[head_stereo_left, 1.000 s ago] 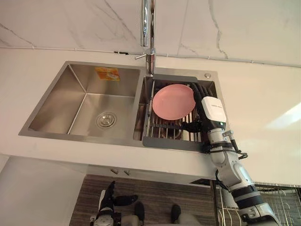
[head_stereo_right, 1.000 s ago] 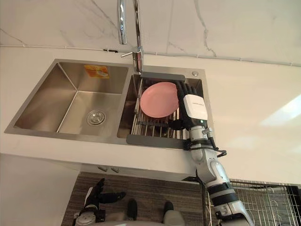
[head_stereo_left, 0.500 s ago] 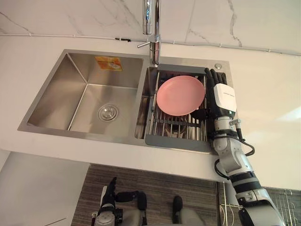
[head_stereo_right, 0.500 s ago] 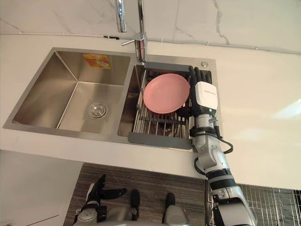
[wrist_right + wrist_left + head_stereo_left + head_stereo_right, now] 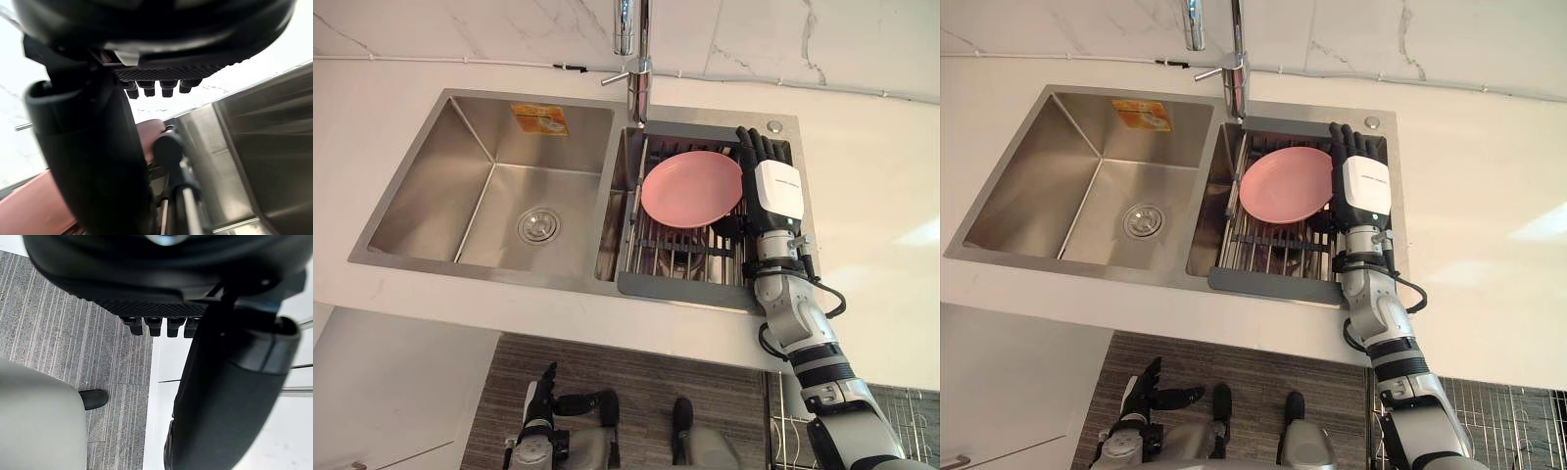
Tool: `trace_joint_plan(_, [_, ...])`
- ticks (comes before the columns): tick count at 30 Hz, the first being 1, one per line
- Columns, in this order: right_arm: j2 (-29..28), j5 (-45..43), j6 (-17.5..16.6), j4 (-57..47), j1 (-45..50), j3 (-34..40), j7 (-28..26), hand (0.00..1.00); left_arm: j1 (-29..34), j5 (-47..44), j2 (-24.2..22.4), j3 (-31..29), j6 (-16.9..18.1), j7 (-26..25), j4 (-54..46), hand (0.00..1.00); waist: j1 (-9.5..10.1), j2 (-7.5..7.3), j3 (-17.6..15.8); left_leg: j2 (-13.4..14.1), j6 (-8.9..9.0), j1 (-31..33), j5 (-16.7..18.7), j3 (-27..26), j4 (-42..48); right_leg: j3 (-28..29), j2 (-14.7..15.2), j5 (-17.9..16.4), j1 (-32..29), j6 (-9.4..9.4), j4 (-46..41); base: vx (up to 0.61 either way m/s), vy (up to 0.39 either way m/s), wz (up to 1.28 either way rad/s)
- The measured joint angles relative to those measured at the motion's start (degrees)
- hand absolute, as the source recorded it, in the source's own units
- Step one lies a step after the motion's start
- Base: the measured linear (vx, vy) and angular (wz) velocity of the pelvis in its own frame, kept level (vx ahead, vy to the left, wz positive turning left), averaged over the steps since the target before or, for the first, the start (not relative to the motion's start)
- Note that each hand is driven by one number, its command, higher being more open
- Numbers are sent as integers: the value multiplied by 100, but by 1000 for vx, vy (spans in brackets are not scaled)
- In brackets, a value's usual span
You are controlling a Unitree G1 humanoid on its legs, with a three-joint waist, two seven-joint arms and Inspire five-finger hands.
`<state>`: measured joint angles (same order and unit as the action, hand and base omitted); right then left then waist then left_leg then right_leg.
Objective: Walk over to the sink, pick up the cup, carry it to the dishwasher, place the cup inside the dishwasher, then close the dishwasher door
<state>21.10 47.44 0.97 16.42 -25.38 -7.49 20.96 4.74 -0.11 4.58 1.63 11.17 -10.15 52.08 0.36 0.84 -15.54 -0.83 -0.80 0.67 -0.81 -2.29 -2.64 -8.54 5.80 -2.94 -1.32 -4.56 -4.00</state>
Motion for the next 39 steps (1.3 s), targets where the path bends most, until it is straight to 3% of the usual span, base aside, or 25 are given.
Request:
trace_joint_plan(14, [439,-118,-256,-124,-114,-417,-51,0,0,-1,15,0,7,7,7,100,-2,-24,0,52,40,-51,-3,-7,1,0,-45,-1,32,-1,-32,0,-1,0])
trace_joint_plan(21, [388,-305,-263,-188,-66,-468,-217,0,1,1,59,1,-12,14,17,100,-11,-108,38,137,142,-108,61,-21,93,18,-109,-10,88,2,-79,3,-12,-3])
trace_joint_plan(29, [389,-569,-284,-1069,630,-473,-323,0,2,5,89,-8,-92,13,50,100,-63,-171,74,203,216,-267,110,-31,115,31,-160,-14,235,3,-101,0,-4,-1])
trace_joint_plan(39, [273,-790,-1090,-2750,1668,-1064,-558,0,3,22,145,-32,-224,18,289,100,-141,-319,400,213,249,-488,137,-140,138,139,-175,-24,423,7,-90,-22,-6,-4])
